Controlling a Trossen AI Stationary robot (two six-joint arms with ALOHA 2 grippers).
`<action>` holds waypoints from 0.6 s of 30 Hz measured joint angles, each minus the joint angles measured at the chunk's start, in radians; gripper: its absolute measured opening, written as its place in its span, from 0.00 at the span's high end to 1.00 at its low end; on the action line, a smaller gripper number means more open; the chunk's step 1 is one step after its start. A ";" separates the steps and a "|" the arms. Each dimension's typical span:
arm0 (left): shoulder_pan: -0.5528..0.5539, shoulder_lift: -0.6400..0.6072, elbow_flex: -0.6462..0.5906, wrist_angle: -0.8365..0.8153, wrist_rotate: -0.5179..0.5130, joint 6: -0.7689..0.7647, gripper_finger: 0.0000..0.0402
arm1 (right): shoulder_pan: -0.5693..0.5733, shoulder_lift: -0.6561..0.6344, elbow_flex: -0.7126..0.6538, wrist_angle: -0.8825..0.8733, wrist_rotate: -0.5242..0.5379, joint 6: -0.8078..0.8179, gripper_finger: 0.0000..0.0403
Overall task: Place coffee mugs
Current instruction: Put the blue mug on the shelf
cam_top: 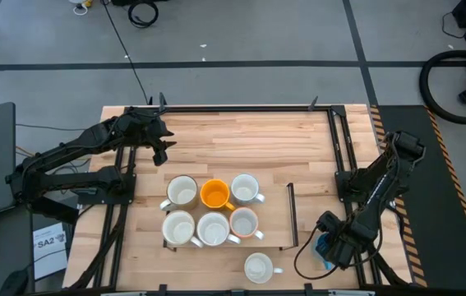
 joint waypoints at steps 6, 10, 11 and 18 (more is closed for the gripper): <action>0.000 0.000 0.000 0.000 0.000 0.000 0.60 | 0.000 0.000 0.000 0.000 0.000 -0.001 0.72; 0.000 0.000 0.000 0.000 0.000 0.000 0.60 | 0.000 0.000 0.000 -0.001 -0.042 0.051 0.72; 0.000 0.000 0.000 0.000 0.000 0.000 0.60 | 0.000 0.000 0.000 -0.001 -0.060 0.078 0.72; 0.000 0.000 0.000 0.000 0.000 0.000 0.60 | 0.000 0.000 0.000 0.004 -0.126 0.262 0.72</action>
